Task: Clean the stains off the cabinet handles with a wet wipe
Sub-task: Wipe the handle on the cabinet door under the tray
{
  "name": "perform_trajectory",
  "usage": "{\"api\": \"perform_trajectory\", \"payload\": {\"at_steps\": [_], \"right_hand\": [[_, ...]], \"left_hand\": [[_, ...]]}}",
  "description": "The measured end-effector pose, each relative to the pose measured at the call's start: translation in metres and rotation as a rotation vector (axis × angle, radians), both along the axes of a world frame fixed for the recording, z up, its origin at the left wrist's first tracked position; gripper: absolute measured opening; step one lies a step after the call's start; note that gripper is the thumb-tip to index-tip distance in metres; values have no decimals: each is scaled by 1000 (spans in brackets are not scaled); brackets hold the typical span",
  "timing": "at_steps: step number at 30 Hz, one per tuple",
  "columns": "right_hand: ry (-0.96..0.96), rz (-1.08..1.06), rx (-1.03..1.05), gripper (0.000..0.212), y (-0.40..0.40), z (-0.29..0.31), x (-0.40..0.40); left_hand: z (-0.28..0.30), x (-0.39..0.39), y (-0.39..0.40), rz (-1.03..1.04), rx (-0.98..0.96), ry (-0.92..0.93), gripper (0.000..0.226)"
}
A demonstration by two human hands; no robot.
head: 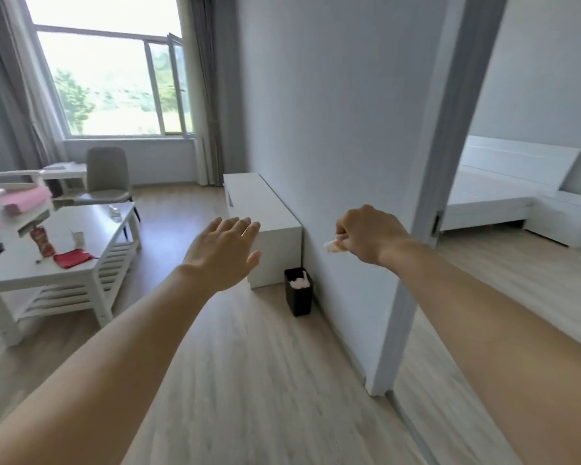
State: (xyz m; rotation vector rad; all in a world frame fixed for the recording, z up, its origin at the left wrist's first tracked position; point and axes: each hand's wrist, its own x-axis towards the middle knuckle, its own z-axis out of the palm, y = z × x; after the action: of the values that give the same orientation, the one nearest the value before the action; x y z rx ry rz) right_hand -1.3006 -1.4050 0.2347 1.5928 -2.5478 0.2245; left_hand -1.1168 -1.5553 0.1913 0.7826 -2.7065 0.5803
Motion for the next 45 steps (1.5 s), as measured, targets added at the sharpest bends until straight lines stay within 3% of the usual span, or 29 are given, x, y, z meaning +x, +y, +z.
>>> {"api": "perform_trajectory", "payload": {"at_steps": [7,14,18,25,33,39,45], "right_hand": [[-28,27,30,18,-205,24,-101],[-20,359,70,18,-465,4,-67],[22,441,99,16,-605,-19,-57],[-85,281,83,25,-813,-4,-135],[-154,69,117,23,-978,-26,-262],[-194,28,101,20,-1141,-47,-337],[-178,48,137,15,-1305,-53,-360]], "left_hand": [[37,-73,-177,68,-24,24,58],[15,-52,-375,284,14,-36,58],[-3,-46,-511,371,9,-63,58],[0,-88,-744,363,55,-125,58],[-21,-229,-945,111,76,-113,57],[-34,-308,-1105,26,68,-139,57],[-47,-340,-1258,-10,89,-143,57]]}}
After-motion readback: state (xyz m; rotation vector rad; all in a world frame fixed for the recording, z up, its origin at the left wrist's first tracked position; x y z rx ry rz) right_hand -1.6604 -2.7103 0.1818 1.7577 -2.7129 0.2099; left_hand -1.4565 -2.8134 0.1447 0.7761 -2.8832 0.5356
